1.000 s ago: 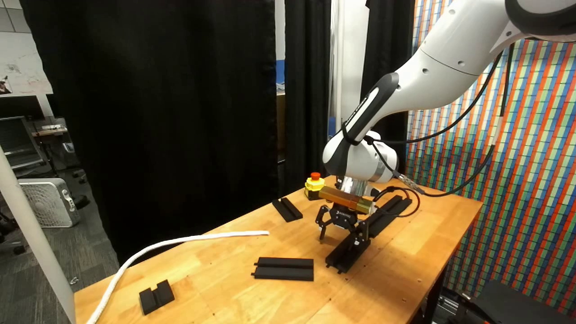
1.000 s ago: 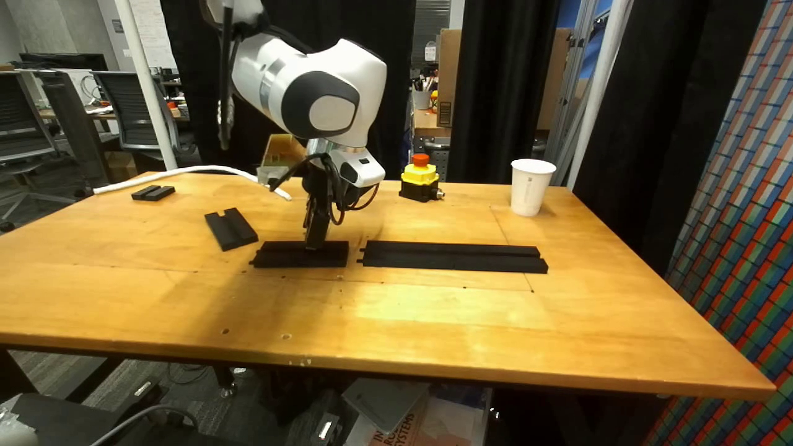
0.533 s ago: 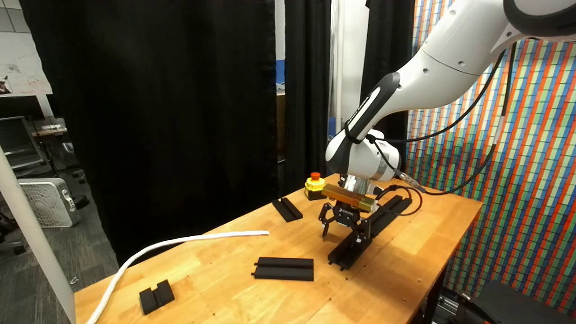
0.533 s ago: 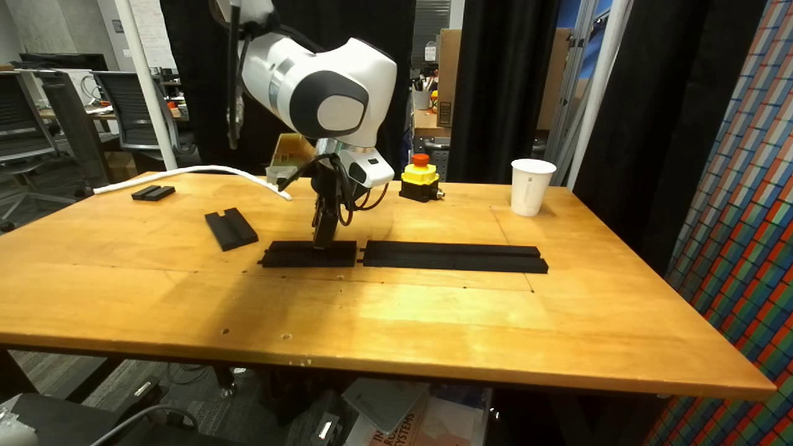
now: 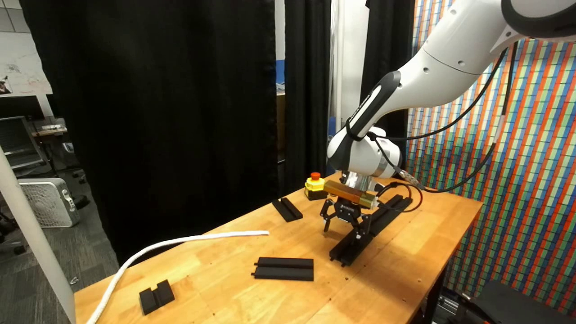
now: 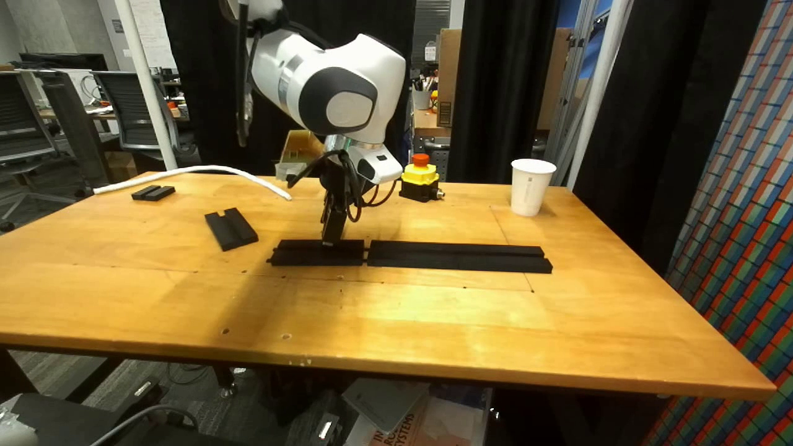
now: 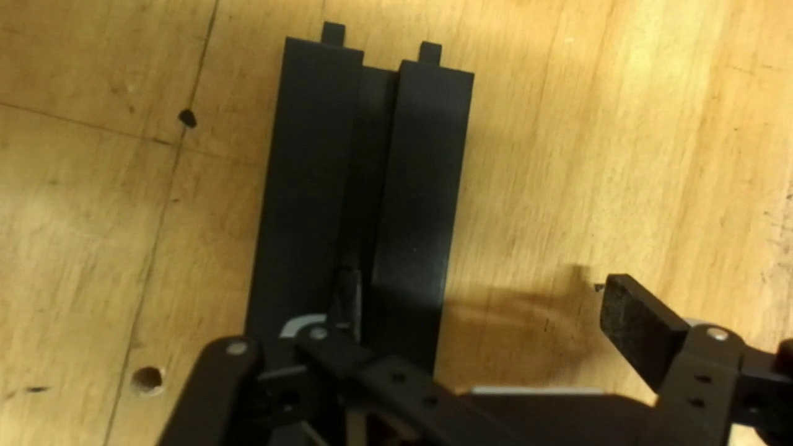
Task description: Put the black objects in a line
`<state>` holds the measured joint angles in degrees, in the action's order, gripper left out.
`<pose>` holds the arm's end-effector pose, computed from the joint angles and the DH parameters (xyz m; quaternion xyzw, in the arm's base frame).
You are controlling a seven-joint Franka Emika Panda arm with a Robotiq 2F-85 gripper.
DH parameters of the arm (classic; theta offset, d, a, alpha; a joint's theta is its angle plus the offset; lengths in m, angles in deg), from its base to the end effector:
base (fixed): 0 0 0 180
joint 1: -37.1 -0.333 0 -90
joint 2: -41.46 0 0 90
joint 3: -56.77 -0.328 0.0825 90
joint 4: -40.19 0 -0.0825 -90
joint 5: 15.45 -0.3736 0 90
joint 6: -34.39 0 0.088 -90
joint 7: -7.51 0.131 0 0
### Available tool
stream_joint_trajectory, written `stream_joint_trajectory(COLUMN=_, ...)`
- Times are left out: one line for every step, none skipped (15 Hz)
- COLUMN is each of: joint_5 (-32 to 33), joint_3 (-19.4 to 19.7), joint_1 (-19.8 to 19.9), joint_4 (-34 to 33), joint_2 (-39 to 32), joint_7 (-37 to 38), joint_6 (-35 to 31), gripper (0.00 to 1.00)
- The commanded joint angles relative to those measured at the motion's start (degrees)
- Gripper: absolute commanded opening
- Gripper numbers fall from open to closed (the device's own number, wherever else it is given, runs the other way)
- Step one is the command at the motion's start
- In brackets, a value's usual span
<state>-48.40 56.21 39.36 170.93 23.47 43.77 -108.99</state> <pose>0.5205 -0.0112 0.2050 -0.8290 0.5341 0.0905 0.1392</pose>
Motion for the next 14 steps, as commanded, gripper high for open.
stream_joint_trajectory(joint_5=-0.3, joint_3=0.9, joint_1=-0.5, joint_4=-1.5, joint_2=-0.6, joint_7=0.1, joint_6=0.7, gripper=1.0)
stream_joint_trajectory(joint_5=-0.2, joint_3=1.0, joint_1=-0.5, joint_4=-1.6, joint_2=-0.6, joint_7=0.2, joint_6=0.7, gripper=1.0)
stream_joint_trajectory(joint_5=-0.3, joint_3=1.1, joint_1=-0.4, joint_4=-1.5, joint_2=-0.6, joint_7=0.2, joint_6=0.6, gripper=1.0)
stream_joint_trajectory(joint_5=-0.4, joint_3=1.2, joint_1=-0.4, joint_4=-1.5, joint_2=-0.6, joint_7=0.3, joint_6=0.5, gripper=1.0)
stream_joint_trajectory(joint_5=-0.3, joint_3=1.4, joint_1=-0.5, joint_4=-1.4, joint_2=-0.6, joint_7=0.8, joint_6=0.2, gripper=1.0)
stream_joint_trajectory(joint_5=-0.6, joint_3=1.5, joint_1=-0.5, joint_4=-1.2, joint_2=-0.5, joint_7=1.2, joint_6=-0.2, gripper=1.0)
stream_joint_trajectory(joint_5=-0.6, joint_3=1.8, joint_1=-0.6, joint_4=-1.1, joint_2=-0.5, joint_7=2.1, joint_6=-0.5, gripper=1.0)
stream_joint_trajectory(joint_5=-0.6, joint_3=2.0, joint_1=-0.5, joint_4=-1.0, joint_2=-0.5, joint_7=2.7, joint_6=-0.6, gripper=1.0)
stream_joint_trajectory(joint_5=-0.7, joint_3=2.1, joint_1=-0.5, joint_4=-1.0, joint_2=-0.5, joint_7=2.9, joint_6=-0.7, gripper=1.0)
stream_joint_trajectory(joint_5=-0.8, joint_3=2.4, joint_1=-0.5, joint_4=-0.9, joint_2=-0.6, joint_7=3.8, joint_6=-1.1, gripper=1.0)
stream_joint_trajectory(joint_5=-1.1, joint_3=2.5, joint_1=-0.4, joint_4=-0.8, joint_2=-0.6, joint_7=4.3, joint_6=-1.5, gripper=1.0)
stream_joint_trajectory(joint_5=-0.9, joint_3=2.7, joint_1=-0.5, joint_4=-0.9, joint_2=-0.6, joint_7=5.2, joint_6=-1.7, gripper=1.0)
stream_joint_trajectory(joint_5=-0.8, joint_3=2.9, joint_1=-0.5, joint_4=-0.9, joint_2=-0.7, joint_7=6.1, joint_6=-2.0, gripper=1.0)
stream_joint_trajectory(joint_5=-0.9, joint_3=3.0, joint_1=-0.4, joint_4=-0.9, joint_2=-0.6, joint_7=6.5, joint_6=-2.2, gripper=1.0)
